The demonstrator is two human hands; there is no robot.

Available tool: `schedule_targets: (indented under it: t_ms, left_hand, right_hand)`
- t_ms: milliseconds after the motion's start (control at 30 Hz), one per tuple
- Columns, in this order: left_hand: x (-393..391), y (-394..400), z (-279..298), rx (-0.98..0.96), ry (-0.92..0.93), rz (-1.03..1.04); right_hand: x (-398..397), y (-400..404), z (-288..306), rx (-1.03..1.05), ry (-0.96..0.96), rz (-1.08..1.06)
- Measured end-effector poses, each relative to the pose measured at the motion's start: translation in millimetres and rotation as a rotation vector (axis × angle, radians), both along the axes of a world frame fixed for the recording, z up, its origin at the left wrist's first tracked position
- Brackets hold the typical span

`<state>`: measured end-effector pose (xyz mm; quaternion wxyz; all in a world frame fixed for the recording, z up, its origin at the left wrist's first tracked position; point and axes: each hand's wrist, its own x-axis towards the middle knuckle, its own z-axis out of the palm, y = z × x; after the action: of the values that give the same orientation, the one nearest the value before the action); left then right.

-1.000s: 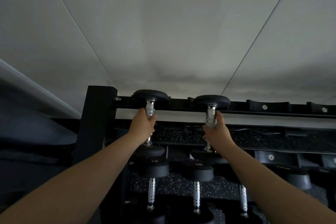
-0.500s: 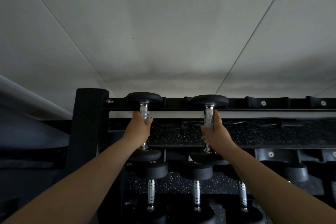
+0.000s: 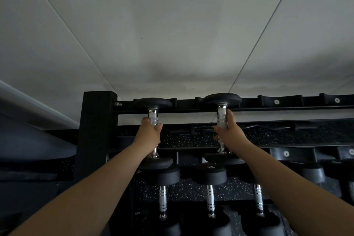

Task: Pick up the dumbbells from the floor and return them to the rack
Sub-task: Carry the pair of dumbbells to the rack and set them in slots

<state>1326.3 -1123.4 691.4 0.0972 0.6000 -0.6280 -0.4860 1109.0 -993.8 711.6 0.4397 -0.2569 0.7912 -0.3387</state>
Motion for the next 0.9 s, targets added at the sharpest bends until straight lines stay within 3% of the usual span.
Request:
schedule_targets:
  t_ms: [900]
  left_hand:
    - [2.6,2.2,16.1,-0.019,0.017,-0.014]
  right_hand:
    - [-6.9,20.1,1.2,0.081,0.163,0.082]
